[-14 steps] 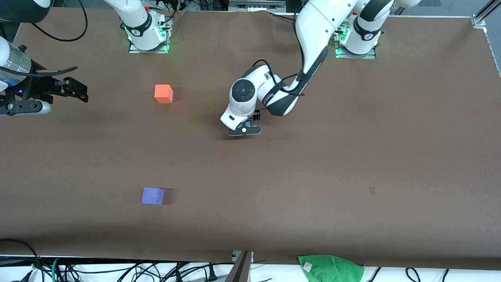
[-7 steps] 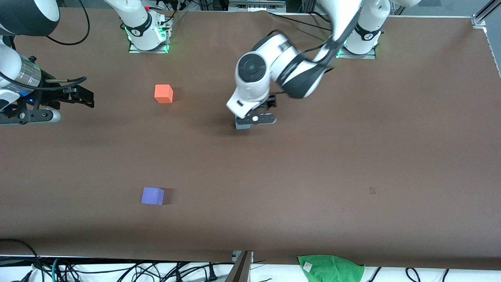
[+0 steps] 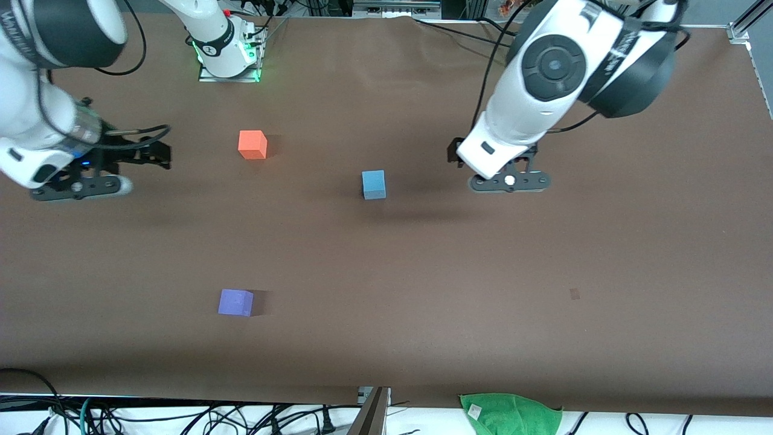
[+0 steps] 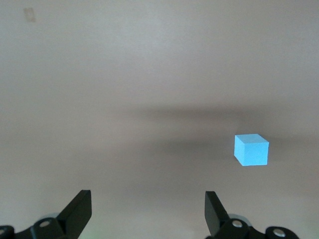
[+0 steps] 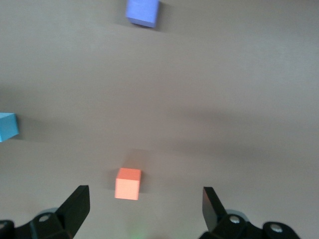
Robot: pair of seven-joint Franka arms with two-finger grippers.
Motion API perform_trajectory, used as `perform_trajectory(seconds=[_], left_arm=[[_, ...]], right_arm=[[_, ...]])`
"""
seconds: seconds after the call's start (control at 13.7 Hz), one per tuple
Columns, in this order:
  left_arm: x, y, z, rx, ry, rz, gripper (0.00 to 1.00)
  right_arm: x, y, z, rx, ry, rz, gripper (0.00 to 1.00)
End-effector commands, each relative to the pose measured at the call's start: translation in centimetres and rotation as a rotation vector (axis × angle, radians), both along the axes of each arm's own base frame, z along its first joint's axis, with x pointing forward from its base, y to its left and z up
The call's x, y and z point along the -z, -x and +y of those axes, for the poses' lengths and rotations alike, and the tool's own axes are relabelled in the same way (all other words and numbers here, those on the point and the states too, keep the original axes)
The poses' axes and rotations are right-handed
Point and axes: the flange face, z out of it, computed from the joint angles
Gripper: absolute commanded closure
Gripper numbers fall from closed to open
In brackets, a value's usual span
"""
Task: Place blue block between orange and purple blocks
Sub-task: 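Lower the block, open the left gripper while the right gripper reaches out, then reach the right gripper to the block while the left gripper withdraws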
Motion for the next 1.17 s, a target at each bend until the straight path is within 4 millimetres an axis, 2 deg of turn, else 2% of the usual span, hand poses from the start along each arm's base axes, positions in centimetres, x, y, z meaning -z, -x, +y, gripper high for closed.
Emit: perform_trajectory(seconds=[0.0, 0.22, 0.44, 0.51, 0.73, 0.88, 0.95, 1.1], left_arm=[[-3.1, 0.7, 4.0, 0.040, -0.011, -0.003, 0.00], [-4.4, -0.2, 11.2, 0.065, 0.006, 0.063, 0.00], [-6.8, 0.4, 13.0, 0.061, -0.001, 0.025, 0.00], [-8.0, 0.7, 14.3, 0.052, 0.007, 0.008, 0.00], [-8.1, -0.8, 20.7, 0.169, 0.058, 0.009, 0.00], [-7.9, -2.4, 27.1, 0.114, 0.072, -0.031, 0.00], [-8.0, -2.6, 28.8, 0.102, 0.072, -0.040, 0.00], [-7.7, -2.4, 30.2, 0.141, 0.064, -0.034, 0.00]], right_arm=[[0.1, 0.8, 5.7, 0.042, 0.005, -0.025, 0.00], [2.4, 1.0, 12.5, 0.039, -0.002, -0.074, 0.00], [6.2, 1.3, 18.1, 0.080, -0.009, -0.077, 0.00], [7.6, 1.5, 20.2, 0.097, -0.028, -0.082, 0.00], [11.2, 2.2, 25.0, 0.164, -0.052, -0.096, 0.00], [13.8, 2.7, 27.5, 0.140, -0.066, -0.093, 0.00], [15.2, 3.3, 29.2, 0.128, -0.086, -0.082, 0.00], [17.7, 3.9, 31.4, 0.131, -0.096, -0.088, 0.00]])
